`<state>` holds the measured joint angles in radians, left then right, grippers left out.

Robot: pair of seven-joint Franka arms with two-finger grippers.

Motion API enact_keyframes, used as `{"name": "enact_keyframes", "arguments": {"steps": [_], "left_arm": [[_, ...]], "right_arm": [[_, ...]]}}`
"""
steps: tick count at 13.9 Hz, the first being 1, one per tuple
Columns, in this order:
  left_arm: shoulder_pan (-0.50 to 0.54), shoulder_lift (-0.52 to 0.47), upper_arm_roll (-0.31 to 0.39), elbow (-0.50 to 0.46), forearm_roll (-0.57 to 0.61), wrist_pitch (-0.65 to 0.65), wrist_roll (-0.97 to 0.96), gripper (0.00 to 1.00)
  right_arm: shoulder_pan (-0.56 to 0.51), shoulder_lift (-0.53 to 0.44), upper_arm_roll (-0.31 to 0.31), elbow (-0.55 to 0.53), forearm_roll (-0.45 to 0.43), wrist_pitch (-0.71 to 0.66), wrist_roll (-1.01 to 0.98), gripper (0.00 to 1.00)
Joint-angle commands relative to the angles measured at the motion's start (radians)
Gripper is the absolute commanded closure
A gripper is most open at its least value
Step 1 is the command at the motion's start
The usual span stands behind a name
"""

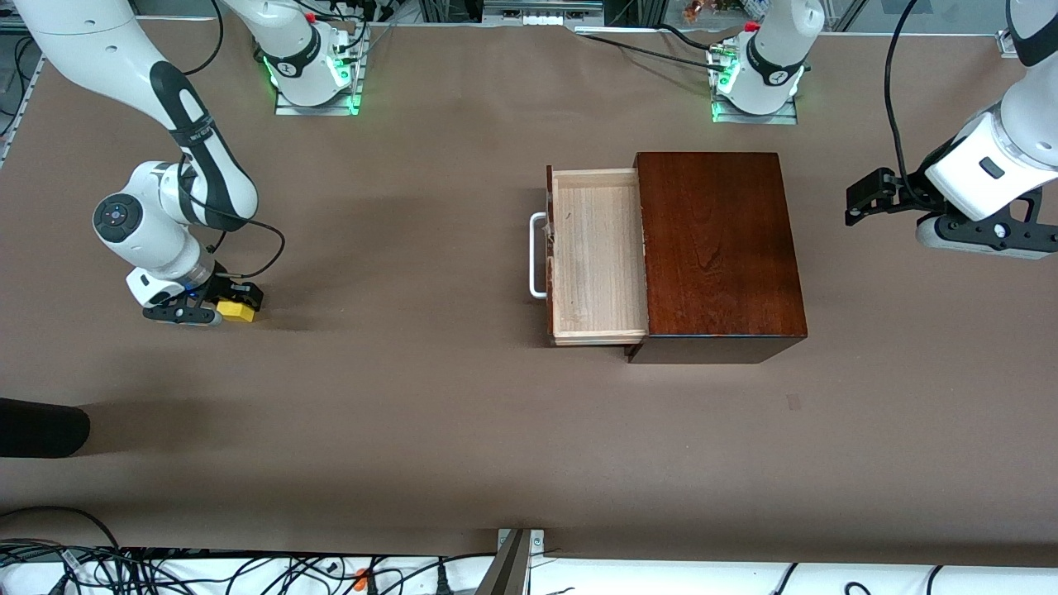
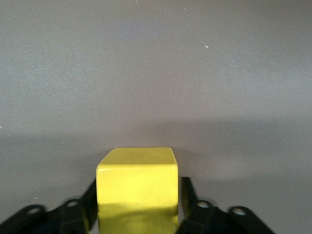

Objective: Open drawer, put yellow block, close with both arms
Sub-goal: 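Grasp the yellow cube with the right gripper and lift it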

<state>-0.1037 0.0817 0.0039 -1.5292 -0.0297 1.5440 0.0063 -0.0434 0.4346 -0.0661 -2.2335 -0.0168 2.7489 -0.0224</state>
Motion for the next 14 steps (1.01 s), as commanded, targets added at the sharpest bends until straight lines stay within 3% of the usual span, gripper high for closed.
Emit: {"name": "enact_keyframes", "arguments": {"steps": [1,3,7,9,14], "left_arm": [[-0.002,-0.031,-0.007,-0.028,0.024,0.001,0.02,0.0],[-0.002,-0.031,-0.007,-0.023,0.043,0.007,0.021,0.0],[-0.002,-0.033,-0.009,-0.022,0.053,0.002,0.023,0.0],[-0.002,-0.031,-0.009,-0.022,0.053,0.001,0.02,0.0],[-0.004,-0.028,-0.009,-0.019,0.053,0.001,0.012,0.0]], "right_arm": [[-0.001,-0.03,-0.001,0.005,-0.014,-0.003,-0.013,0.91],[0.003,-0.068,0.006,0.026,-0.014,-0.078,0.007,0.91],[0.007,-0.071,0.068,0.288,-0.008,-0.566,0.204,0.91],[0.02,-0.068,0.097,0.397,0.021,-0.742,0.297,0.91],[0.132,-0.071,0.152,0.581,0.233,-1.009,0.725,0.91]]}}
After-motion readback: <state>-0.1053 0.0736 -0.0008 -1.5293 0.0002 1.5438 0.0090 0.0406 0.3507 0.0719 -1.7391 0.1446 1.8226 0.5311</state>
